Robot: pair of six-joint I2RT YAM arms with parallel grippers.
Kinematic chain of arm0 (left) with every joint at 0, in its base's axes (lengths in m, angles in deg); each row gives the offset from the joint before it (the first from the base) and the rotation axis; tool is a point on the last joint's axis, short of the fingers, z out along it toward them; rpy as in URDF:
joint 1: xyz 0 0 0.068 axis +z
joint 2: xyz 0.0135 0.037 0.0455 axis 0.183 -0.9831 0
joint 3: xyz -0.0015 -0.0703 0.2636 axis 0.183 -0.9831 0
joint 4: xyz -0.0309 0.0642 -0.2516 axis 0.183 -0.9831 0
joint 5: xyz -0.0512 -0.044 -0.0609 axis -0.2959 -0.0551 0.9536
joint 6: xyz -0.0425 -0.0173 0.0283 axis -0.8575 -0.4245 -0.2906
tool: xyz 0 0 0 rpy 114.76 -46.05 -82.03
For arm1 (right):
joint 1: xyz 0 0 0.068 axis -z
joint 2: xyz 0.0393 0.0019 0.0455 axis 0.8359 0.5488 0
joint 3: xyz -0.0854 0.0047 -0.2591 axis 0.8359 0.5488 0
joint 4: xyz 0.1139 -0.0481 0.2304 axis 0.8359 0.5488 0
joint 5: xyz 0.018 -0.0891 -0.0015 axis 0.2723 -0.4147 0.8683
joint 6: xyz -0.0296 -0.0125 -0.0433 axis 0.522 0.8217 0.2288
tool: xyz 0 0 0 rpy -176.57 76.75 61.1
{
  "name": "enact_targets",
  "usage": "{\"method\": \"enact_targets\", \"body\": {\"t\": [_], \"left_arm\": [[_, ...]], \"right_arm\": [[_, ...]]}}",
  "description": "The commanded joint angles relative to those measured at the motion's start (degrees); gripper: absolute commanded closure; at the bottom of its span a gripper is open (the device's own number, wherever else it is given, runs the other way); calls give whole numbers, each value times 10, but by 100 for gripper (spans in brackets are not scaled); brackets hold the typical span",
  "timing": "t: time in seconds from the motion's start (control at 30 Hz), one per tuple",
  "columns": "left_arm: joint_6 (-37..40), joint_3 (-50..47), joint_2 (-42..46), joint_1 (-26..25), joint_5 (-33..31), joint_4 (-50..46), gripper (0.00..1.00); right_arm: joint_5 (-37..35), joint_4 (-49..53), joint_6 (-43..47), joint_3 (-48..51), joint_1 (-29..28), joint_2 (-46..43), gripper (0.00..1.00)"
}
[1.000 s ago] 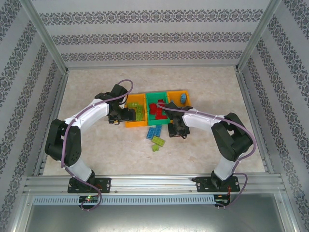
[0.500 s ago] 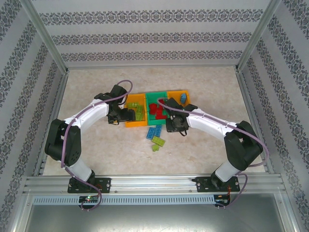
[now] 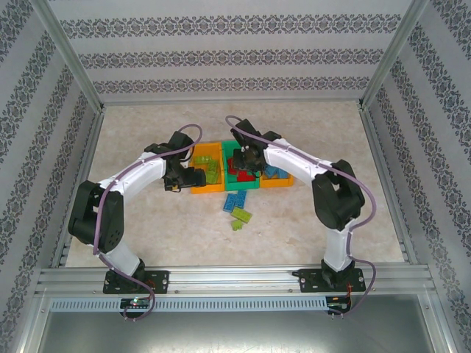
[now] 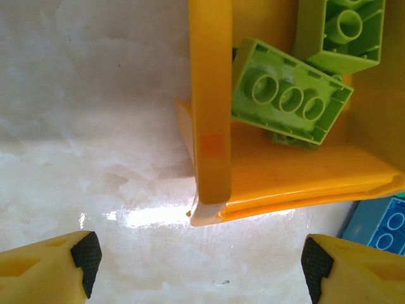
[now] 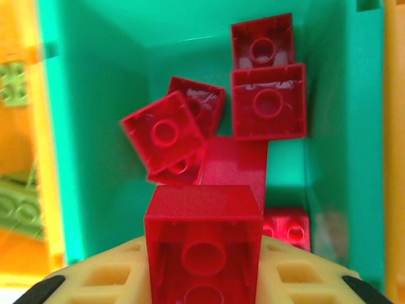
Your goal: Sort the legos into containers by color
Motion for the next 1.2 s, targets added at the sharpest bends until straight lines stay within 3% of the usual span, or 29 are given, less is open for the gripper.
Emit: {"method": "enact_targets", "body": {"t": [0.0,0.13,0.43,0.6,0.87,0.97,1.17], "left_arm": [[7,-10,13,8,0,3,16],[6,-16,15,7,2,5,16],[7,-16,10,8,11,14,16],[2,-11,-5,8,28,25,18],[9,11,-27,9,51,33,32],[7,22,-36,10,54,35,38],[7,38,-40,11,51,31,38]], "right_arm": [[7,10,-36,-37,12,26,61],[14,13,-40,-61,15,40,44],[4,14,-36,-18,-8,-31,31],[-28,28,-48,47,-36,-88,32],[-119,16,-90,176,-23,-192,41],[-124,16,-78,185,-12,-191,43],[-95,12,-53,148,4,-121,50]]}}
